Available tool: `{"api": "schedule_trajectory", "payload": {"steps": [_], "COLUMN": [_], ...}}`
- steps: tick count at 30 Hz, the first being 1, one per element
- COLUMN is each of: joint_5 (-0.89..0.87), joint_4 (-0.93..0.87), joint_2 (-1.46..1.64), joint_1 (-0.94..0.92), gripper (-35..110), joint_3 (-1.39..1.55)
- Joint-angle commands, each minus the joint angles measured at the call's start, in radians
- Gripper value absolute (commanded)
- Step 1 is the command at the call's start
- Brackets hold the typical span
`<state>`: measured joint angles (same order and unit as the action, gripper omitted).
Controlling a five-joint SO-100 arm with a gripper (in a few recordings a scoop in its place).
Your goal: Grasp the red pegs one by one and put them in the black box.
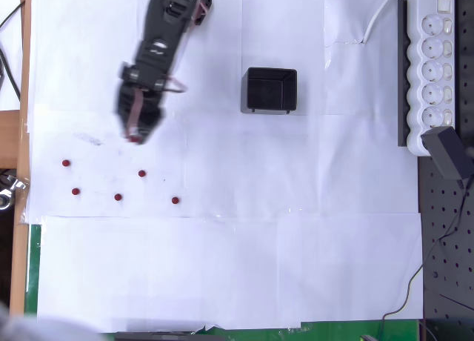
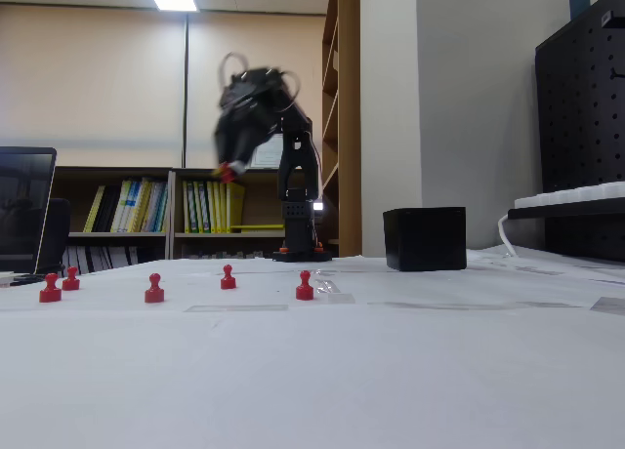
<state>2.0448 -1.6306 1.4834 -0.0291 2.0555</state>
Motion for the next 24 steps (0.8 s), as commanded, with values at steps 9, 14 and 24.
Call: {"api": "schedule_trajectory", "payload": {"steps": [9, 14, 24], "joint_5": [0.121, 0.126, 0.212], "joint_4": [0.158, 0.227, 0.075], "joint_2": [0.152, 0.247, -0.028], "joint_1": [0.873, 0.867, 0.839], "gripper": [0, 3, 19], "joint_3": [-0.209, -0.267, -0.008]}}
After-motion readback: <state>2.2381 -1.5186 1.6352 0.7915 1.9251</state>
